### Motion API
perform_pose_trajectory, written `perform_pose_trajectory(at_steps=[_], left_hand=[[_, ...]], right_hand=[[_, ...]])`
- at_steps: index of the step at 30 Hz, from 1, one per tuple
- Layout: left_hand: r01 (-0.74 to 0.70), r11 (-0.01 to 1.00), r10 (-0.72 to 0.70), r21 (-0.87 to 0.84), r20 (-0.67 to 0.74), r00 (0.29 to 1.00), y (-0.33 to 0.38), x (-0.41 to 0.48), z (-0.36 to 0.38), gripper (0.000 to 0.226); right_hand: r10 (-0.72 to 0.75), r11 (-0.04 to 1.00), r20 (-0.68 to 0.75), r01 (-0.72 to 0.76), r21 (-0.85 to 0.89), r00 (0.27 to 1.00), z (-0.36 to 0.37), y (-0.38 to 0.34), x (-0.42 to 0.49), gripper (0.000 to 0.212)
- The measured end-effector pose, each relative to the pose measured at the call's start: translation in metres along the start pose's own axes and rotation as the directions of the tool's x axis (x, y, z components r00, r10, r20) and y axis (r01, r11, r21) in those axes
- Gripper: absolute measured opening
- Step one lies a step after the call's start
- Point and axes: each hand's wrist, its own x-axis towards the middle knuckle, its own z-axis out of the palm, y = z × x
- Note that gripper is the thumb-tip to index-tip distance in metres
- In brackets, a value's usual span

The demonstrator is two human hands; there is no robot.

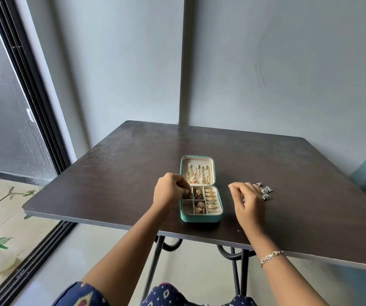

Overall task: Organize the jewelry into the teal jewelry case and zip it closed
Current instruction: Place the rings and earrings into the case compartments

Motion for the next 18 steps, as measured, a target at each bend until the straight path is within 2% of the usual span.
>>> perform_pose_trajectory(at_steps=[8,14,18], left_hand=[[-0.042,0.994,0.039,0.096,0.030,0.999,0.001,-0.002,0.004,0.012],[-0.092,0.984,0.100,0.153,-0.044,0.994,-0.002,-0.004,0.009,0.015],[-0.094,0.986,0.117,0.136,-0.173,0.978,-0.001,-0.006,0.012,0.013]], right_hand=[[0.008,1.000,0.002,-0.008,-0.011,1.000,0.002,0.001,-0.001,0.036],[0.017,1.000,0.004,-0.017,-0.005,1.000,0.002,0.004,-0.001,0.041],[0.092,0.988,-0.051,-0.085,0.127,0.994,-0.001,0.003,0.001,0.038]])
